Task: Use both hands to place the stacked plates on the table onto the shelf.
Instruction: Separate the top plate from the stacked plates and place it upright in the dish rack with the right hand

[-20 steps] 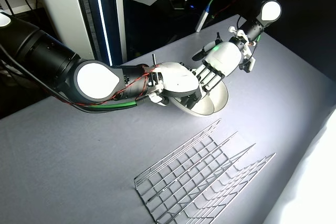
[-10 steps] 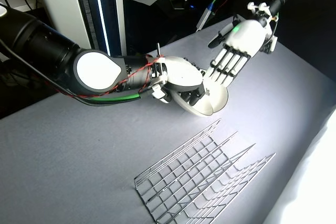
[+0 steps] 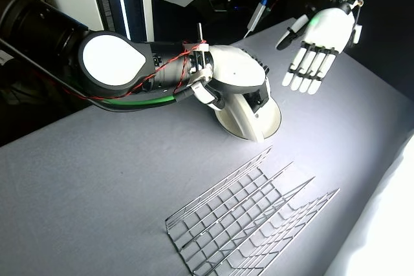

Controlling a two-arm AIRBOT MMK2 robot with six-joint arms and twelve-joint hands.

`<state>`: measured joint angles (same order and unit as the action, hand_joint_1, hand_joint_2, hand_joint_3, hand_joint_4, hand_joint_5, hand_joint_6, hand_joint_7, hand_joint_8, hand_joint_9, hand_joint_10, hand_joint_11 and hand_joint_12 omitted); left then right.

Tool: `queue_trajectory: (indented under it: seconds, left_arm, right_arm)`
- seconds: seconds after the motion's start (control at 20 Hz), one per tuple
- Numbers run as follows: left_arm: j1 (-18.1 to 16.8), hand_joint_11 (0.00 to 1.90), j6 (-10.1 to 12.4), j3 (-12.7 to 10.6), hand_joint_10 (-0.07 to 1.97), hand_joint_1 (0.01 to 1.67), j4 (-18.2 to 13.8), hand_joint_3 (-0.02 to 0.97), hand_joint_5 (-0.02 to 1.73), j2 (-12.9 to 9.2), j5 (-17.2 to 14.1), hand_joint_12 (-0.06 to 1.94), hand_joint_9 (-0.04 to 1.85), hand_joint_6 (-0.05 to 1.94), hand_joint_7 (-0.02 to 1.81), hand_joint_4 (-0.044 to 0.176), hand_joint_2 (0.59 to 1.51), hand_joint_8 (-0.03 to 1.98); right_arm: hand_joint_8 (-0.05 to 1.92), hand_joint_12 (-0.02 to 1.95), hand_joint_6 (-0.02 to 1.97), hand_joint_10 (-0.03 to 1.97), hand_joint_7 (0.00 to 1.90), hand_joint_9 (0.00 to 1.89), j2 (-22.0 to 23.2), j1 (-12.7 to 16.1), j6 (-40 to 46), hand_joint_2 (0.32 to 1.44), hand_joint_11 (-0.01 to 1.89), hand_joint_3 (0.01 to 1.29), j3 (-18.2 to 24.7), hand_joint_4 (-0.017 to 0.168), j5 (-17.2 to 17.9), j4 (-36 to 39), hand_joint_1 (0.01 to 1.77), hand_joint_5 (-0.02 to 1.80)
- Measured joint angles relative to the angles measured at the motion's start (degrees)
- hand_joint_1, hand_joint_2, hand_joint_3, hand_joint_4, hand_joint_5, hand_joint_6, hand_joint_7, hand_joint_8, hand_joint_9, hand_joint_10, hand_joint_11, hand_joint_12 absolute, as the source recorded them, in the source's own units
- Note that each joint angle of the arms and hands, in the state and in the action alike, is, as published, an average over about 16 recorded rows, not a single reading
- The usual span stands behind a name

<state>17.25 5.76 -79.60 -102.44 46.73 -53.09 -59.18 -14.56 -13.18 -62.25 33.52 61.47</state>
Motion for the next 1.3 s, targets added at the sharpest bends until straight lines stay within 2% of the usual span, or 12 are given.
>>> queue_trajectory:
  seconds: [0.2,0.5,0.9,1.3]
  left_arm:
    - [-0.05,0.02,0.24,-1.05,0.01,0.01,-0.87,0.018,0.02,-1.65,-0.72,-0.01,0.02,0.01,0.03,0.001,1.109,0.02]
    - [-0.05,0.02,0.71,-1.51,0.01,0.01,-2.3,0.018,0.02,-2.93,-1.55,-0.01,0.02,0.01,0.03,0.001,1.11,0.02]
    - [-0.05,0.02,1.38,-1.79,0.01,0.02,-3.26,0.018,0.02,-3.41,-2.08,-0.01,0.02,0.01,0.03,0.001,1.111,0.02]
    - [-0.1,0.02,1.61,-2.49,0.01,0.02,-3.62,0.018,0.02,-3.32,-2.56,-0.01,0.02,0.01,0.03,0.001,1.111,0.02]
  right_arm:
    - [0.93,1.35,1.05,1.13,0.96,0.92,0.79,1.56,0.32,1.01,0.73,0.01,1.2,-0.002,-1.48,-4.97,1.32,0.91]
    - [0.84,1.44,0.99,1.1,1.0,0.93,1.13,3.09,0.97,1.01,0.74,0.01,2.0,-0.005,-4.01,-14.41,1.36,0.92]
    - [0.72,1.5,0.87,0.92,1.08,0.98,0.61,5.11,1.97,1.02,0.78,0.01,2.26,-0.008,-8.71,-29.21,1.4,0.96]
    - [0.73,1.49,0.84,0.91,1.08,0.98,-0.57,8.59,2.46,1.02,0.81,0.01,1.94,-0.009,-15.51,-43.91,1.42,0.97]
